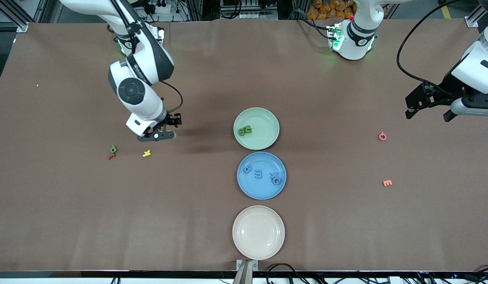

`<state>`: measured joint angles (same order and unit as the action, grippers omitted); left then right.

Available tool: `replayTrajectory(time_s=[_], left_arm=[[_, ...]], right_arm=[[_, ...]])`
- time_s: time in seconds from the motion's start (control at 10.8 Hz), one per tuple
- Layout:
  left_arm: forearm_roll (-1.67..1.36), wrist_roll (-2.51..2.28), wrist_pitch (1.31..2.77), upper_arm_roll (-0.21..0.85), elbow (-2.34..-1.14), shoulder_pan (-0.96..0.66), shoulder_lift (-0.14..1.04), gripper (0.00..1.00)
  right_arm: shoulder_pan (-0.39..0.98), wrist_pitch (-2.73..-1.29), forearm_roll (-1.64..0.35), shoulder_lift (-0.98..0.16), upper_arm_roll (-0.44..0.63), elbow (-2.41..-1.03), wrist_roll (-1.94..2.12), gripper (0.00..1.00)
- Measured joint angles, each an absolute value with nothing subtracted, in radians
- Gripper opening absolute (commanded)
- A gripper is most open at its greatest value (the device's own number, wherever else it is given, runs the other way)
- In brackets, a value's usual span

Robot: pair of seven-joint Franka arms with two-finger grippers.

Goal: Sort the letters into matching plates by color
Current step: 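Move the right gripper back toward the green p letter, then lower the right gripper and grasp the green p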

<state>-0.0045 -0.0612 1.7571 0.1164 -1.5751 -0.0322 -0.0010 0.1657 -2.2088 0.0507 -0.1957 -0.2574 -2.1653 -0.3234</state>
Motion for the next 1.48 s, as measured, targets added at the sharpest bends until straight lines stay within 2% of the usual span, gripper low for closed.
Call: replayTrajectory(time_s=[0.56, 1.48], left_arm=[[-0.004, -0.064, 1.757, 0.133, -1.569, -0.038, -0.001, 1.00], [-0.004, -0.075, 1.757, 0.113, -1.568, 0.003, 0.001, 1.00]], right_arm=[[0.061, -2.255, 0.072, -0.190, -0.104, -2.192, 0.208, 0.66], [-0.057, -2.433, 0.261, -0.266, -0.047, -2.213, 0.540, 0.65]])
